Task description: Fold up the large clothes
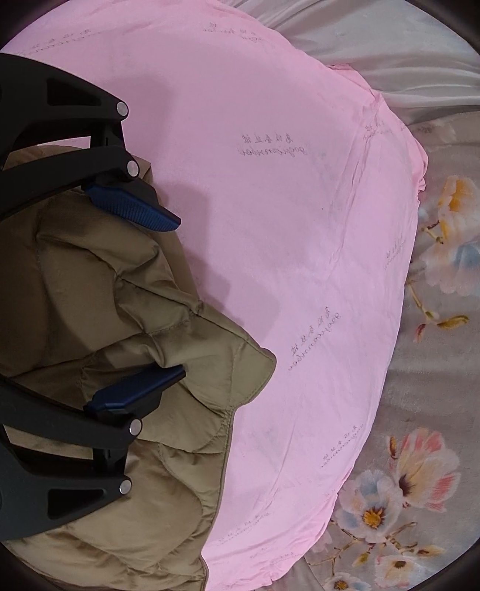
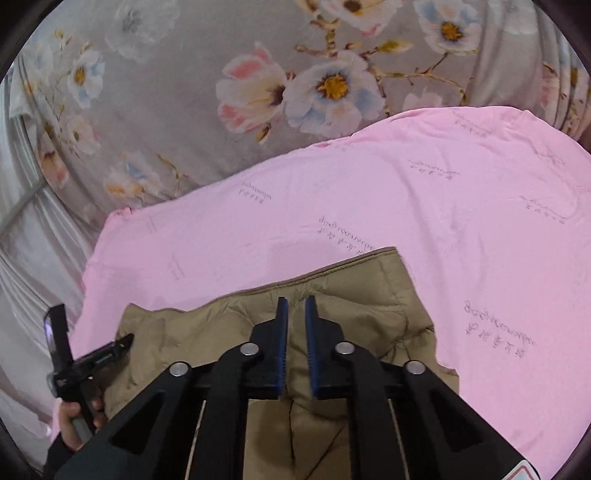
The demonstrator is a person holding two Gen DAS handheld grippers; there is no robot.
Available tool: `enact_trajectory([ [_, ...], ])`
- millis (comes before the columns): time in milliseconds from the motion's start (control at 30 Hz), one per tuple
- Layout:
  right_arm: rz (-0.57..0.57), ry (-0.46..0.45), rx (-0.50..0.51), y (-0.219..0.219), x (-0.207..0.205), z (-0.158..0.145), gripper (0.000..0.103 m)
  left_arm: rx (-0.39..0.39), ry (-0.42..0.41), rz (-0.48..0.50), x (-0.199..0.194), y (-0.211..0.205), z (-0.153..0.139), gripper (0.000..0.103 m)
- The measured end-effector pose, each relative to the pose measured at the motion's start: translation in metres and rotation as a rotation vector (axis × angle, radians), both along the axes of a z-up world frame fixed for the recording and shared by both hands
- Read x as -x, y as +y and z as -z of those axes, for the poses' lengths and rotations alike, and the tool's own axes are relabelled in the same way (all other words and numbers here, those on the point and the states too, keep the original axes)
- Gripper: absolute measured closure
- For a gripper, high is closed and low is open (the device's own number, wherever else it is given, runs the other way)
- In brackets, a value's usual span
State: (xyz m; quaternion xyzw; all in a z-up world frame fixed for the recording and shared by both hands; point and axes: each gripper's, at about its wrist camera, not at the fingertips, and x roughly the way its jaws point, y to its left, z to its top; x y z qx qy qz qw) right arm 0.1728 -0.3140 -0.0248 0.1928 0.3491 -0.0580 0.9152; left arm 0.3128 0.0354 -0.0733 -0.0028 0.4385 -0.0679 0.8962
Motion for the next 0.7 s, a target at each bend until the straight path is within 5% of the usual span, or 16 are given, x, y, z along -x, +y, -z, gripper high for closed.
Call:
enact_trajectory([
  [133,0.052,0.121,0.145,0.004,-0.021,0.044,0.103,-0.018,-0.004,-0.012,0.001,0.003,0.01,0.029],
  [400,0.116,0.11,-0.026,-0.031,-0.009,0.085,0.103,-0.006,-0.033,-0.02,0.005,0.004,0.021,0.024],
  [700,0.12,0.083,-0.089,-0.036,-0.013,0.095,0.103,-0.025,-0.043,-0.028,0.003,0.002,0.025,0.021],
])
